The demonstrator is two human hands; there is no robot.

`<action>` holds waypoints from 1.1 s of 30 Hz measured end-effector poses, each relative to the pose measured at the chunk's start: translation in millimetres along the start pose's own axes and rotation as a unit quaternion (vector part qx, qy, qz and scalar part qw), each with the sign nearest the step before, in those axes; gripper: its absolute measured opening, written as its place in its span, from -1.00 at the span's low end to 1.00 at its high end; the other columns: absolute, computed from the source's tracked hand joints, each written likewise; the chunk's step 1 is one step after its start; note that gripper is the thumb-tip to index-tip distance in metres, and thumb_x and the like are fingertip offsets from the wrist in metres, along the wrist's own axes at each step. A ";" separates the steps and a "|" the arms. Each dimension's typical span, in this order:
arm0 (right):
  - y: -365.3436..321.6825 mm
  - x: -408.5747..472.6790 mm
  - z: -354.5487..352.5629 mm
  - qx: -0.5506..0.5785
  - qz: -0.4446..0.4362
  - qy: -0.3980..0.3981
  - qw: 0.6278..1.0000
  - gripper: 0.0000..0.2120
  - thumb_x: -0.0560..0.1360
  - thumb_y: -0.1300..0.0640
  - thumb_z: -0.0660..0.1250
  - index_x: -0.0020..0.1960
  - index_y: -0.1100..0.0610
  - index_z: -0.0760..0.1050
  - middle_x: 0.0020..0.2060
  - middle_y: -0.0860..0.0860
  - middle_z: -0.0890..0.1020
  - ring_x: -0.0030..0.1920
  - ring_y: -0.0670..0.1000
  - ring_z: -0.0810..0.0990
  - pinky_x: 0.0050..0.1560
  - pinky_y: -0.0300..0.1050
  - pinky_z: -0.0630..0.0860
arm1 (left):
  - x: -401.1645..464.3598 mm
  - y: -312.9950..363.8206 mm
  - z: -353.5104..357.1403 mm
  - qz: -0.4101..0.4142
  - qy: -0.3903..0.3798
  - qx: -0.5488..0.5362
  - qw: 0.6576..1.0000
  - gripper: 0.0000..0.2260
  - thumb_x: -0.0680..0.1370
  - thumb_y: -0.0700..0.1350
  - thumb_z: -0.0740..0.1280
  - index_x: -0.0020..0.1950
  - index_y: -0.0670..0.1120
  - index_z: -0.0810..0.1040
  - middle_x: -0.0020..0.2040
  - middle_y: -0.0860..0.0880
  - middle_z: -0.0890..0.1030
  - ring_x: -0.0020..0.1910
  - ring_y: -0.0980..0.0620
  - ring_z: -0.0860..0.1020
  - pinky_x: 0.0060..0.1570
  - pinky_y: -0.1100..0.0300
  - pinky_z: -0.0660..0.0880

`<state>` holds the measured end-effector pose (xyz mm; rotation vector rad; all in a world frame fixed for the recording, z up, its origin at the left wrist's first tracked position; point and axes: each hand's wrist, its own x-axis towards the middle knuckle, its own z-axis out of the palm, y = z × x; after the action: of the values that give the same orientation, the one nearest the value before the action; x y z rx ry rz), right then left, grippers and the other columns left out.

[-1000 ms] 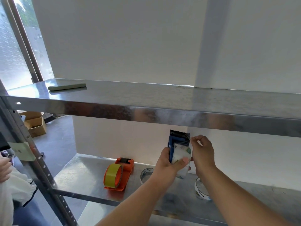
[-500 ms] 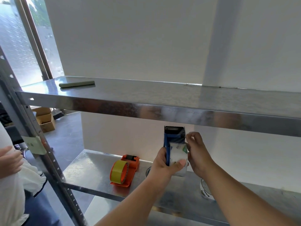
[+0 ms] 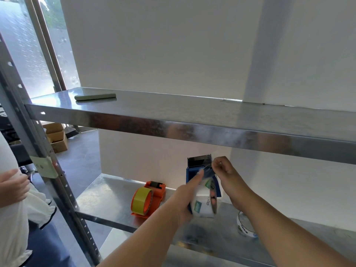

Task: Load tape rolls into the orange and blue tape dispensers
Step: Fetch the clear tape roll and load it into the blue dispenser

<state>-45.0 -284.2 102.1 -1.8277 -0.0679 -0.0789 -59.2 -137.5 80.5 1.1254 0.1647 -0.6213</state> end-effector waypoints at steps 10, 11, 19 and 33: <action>0.4 -2.3 6.9 -0.023 -0.005 0.041 0.999 -0.85 0.61 0.10 0.10 -0.12 0.00 0.36 -0.15 0.06 0.53 -0.22 -0.02 0.45 -0.23 -0.13 0.36 | 1.0 -6.9 4.4 0.063 0.028 -0.021 0.997 -0.54 0.44 -0.03 0.48 0.24 -0.23 0.52 -0.15 -0.17 0.72 -0.28 -0.08 0.69 -0.23 0.09 0.61; -0.1 -2.6 7.3 -0.025 -0.007 0.044 0.999 -0.85 0.61 0.09 0.10 -0.12 0.00 0.36 -0.12 0.06 0.56 -0.17 -0.01 0.50 -0.18 -0.12 0.39 | 0.3 -7.7 3.2 0.065 0.030 -0.014 0.997 -0.53 0.45 -0.04 0.47 0.27 -0.23 0.50 -0.14 -0.17 0.73 -0.27 -0.08 0.69 -0.23 0.09 0.61; -0.8 -1.1 3.2 -0.065 -0.015 0.078 0.995 -0.86 0.63 0.06 0.08 0.04 0.09 0.36 -0.08 0.01 0.61 -0.09 -0.16 0.57 -0.17 -0.35 0.39 | -5.2 -14.0 -3.4 0.053 0.016 0.026 0.998 -0.39 0.39 -0.05 0.52 0.33 -0.26 0.39 -0.01 -0.28 0.70 -0.16 -0.19 0.66 0.02 -0.09 0.61; 1.3 3.9 10.7 -0.157 -0.092 0.072 0.981 -0.90 0.61 0.14 0.14 -0.04 0.05 0.42 0.06 -0.03 0.44 0.08 -0.06 0.45 0.05 -0.27 0.31 | -14.7 -9.8 -10.2 0.014 -0.007 0.090 0.996 -0.66 0.52 -0.13 0.39 0.24 -0.20 0.43 -0.20 -0.16 0.74 -0.29 -0.06 0.71 -0.18 0.12 0.64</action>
<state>-40.8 -274.3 98.5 -2.1211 -0.1286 -0.3690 -74.8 -125.7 74.6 1.2947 0.0809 -0.6281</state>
